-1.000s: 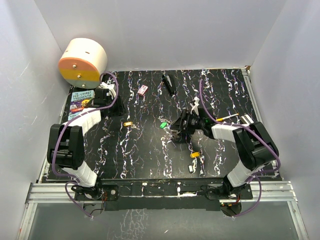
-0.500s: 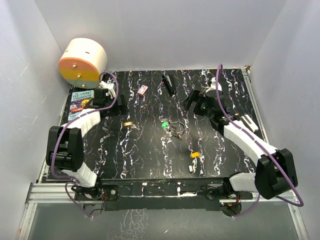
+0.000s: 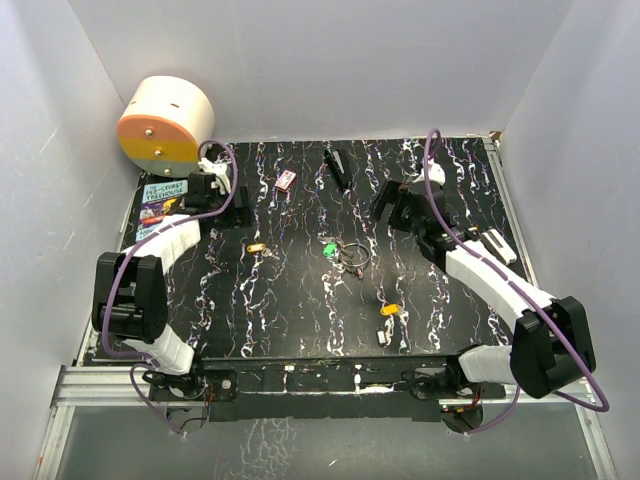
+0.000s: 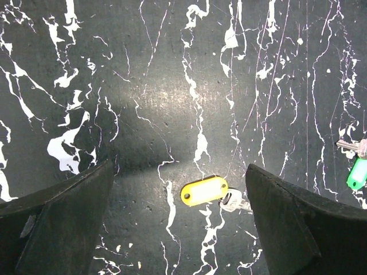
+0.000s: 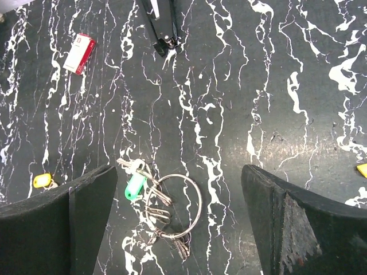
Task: Put the keys on the keyring
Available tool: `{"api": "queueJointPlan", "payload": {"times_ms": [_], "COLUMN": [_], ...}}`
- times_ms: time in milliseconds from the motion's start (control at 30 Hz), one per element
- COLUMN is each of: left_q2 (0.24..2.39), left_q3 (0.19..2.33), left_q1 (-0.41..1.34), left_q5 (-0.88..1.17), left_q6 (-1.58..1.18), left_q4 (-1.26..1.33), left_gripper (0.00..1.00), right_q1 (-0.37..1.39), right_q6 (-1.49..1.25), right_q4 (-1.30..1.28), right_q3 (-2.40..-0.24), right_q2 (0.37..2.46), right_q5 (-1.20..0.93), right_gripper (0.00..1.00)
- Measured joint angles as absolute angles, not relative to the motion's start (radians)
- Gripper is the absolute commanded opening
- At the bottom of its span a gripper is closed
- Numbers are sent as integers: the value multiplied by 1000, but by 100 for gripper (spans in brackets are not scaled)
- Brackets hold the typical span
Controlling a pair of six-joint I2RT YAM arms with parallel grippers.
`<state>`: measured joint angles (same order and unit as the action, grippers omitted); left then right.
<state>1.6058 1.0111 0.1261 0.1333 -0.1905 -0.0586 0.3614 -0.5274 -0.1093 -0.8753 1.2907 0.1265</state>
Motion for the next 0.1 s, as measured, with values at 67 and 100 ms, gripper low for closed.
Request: {"api": "queueJointPlan", "payload": {"times_ms": [67,100], "left_q2": [1606,1606], "left_q3": [1016,1019], "left_q1": [126,126], "left_q5": [123,113], "left_q6": [-184,-179], "left_q4": [-63,-68], "left_gripper": [97,97], "right_q1": [372,374], "right_q6": [-524,-523], "right_q4": [-114,-115], "right_q3": [-875,-875], "right_q2": [1291,1291], "right_q5": [147,155], "right_gripper": [98,98]}}
